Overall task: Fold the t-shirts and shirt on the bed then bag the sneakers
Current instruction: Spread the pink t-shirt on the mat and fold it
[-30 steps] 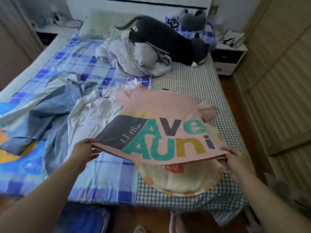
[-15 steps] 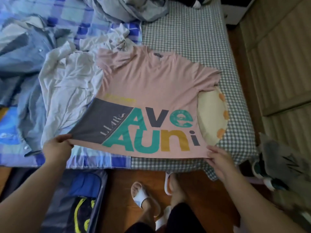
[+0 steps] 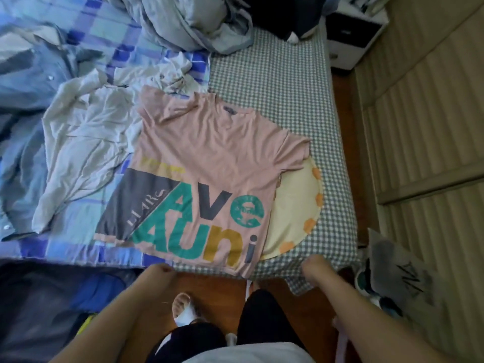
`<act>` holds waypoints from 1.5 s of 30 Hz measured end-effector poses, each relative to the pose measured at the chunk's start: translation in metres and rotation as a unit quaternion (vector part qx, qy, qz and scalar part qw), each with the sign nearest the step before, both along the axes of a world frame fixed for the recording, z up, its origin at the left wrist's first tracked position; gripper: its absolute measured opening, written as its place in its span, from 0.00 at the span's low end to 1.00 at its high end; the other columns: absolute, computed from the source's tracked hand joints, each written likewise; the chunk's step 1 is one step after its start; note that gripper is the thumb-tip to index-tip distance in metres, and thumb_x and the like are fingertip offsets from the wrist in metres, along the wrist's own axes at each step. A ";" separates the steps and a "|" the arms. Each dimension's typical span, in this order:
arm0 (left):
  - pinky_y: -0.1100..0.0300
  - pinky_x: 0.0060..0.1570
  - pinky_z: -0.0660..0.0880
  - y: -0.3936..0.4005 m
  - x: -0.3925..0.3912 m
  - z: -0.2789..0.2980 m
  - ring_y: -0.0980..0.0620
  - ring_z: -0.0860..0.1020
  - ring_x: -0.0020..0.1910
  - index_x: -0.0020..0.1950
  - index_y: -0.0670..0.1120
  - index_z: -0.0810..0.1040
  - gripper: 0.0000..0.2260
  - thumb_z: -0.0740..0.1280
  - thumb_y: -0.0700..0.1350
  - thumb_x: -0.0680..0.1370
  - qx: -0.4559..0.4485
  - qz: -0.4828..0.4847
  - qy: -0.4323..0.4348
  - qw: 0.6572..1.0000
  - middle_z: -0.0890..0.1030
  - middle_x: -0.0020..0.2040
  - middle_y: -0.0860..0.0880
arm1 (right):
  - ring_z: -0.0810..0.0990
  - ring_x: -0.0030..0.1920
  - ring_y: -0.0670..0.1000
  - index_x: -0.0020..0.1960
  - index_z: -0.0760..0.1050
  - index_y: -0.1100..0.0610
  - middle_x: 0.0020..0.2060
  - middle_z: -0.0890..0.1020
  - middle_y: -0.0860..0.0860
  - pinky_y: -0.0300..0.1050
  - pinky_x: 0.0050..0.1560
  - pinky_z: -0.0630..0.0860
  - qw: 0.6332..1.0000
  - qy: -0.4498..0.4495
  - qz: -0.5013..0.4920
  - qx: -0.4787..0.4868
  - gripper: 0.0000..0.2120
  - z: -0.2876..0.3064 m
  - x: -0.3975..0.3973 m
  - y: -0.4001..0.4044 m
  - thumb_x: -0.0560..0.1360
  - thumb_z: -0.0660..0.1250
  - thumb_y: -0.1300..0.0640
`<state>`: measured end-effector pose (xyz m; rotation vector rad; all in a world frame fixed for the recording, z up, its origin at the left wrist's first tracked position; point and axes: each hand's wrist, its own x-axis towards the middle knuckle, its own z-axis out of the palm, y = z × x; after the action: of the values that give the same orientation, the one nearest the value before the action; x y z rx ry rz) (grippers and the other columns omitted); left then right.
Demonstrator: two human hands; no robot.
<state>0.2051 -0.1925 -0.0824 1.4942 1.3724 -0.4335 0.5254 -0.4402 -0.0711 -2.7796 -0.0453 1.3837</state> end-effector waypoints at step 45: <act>0.54 0.41 0.75 -0.236 0.216 -0.074 0.46 0.77 0.38 0.57 0.41 0.72 0.06 0.66 0.36 0.82 -0.075 0.714 -0.051 0.694 0.78 0.42 0.40 | 0.82 0.43 0.51 0.60 0.77 0.65 0.54 0.82 0.58 0.40 0.38 0.81 0.884 0.048 -0.343 0.314 0.12 -0.116 0.275 0.152 0.77 0.69 0.67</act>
<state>0.4209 -0.4283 -0.1562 -0.0122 1.8860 0.5367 0.8006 -0.2885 -0.1870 -1.9006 0.3837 1.0536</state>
